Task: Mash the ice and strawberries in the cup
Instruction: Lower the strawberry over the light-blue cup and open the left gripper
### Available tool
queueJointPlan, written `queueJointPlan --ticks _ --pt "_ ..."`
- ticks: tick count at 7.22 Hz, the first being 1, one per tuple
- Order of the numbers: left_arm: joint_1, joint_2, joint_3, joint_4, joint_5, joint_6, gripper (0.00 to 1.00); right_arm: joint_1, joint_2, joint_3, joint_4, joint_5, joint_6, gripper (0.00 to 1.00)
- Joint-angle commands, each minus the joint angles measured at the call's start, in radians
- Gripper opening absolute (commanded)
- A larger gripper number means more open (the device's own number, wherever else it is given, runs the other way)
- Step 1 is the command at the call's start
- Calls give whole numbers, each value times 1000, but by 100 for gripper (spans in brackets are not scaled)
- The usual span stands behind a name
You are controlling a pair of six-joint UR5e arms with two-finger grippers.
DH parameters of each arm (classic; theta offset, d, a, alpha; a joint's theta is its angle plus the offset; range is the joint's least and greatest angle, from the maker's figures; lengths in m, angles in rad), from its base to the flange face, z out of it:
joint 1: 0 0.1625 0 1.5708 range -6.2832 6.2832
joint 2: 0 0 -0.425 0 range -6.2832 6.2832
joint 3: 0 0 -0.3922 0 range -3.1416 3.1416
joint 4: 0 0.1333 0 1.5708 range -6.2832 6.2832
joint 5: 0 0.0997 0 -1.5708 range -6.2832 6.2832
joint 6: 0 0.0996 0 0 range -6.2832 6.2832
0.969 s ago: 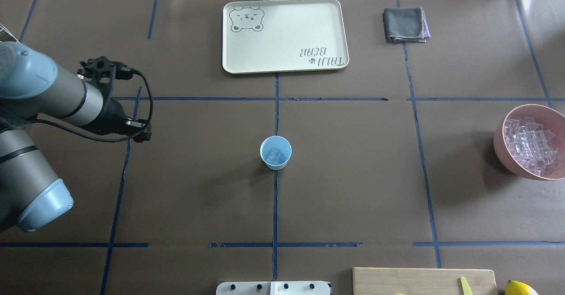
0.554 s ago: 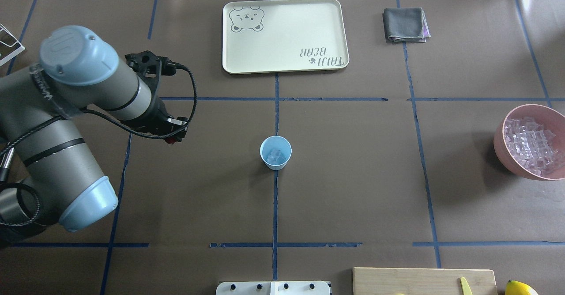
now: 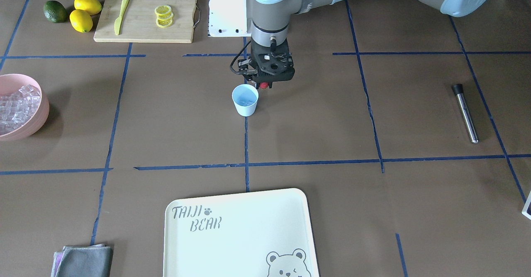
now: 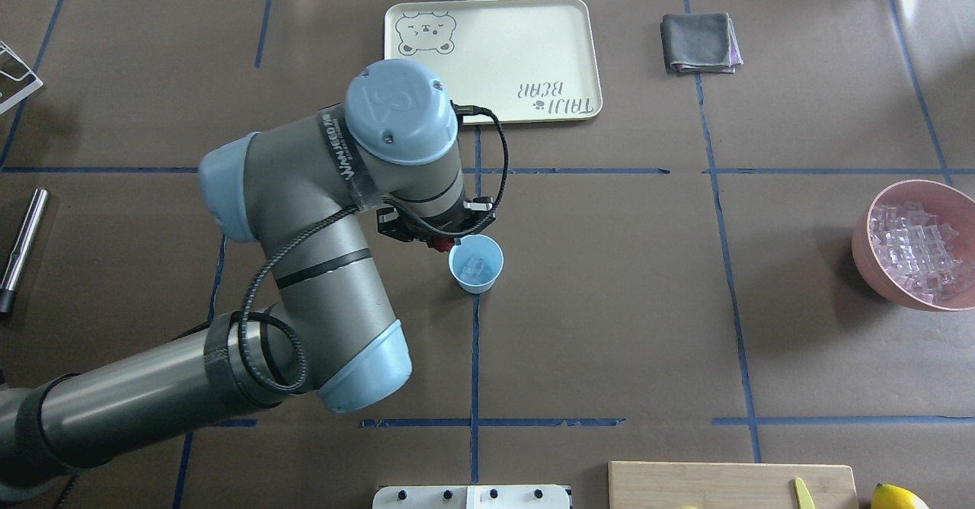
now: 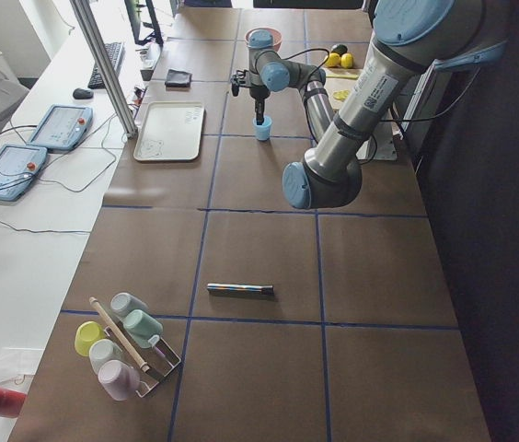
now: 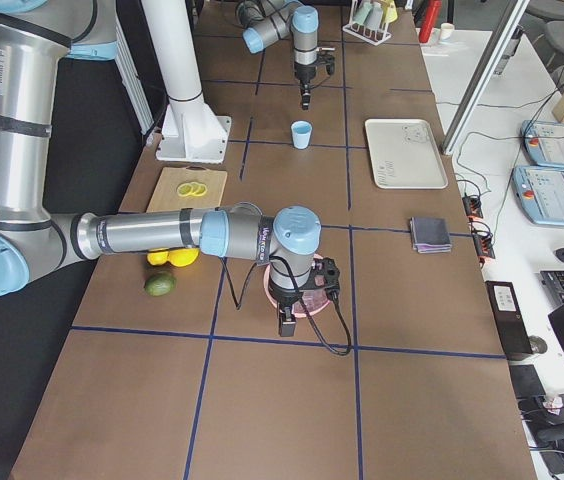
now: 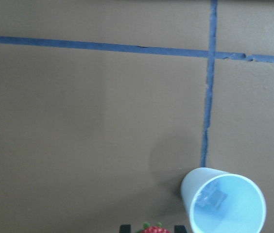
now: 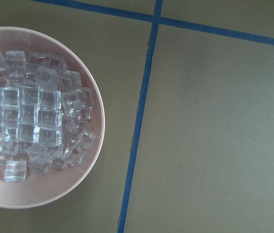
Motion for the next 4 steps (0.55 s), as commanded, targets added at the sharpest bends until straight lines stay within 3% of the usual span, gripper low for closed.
queueJointPlan --ticks 1,3,4 --pt "27 -69 84 -8 14 -22 25 0 0 -2 0 0 0 100" --pt "30 -63 84 -8 13 -13 48 0 2 -3 0 0 0 100" --pt "28 -60 78 -8 11 -13 94 0 2 -3 0 0 0 100"
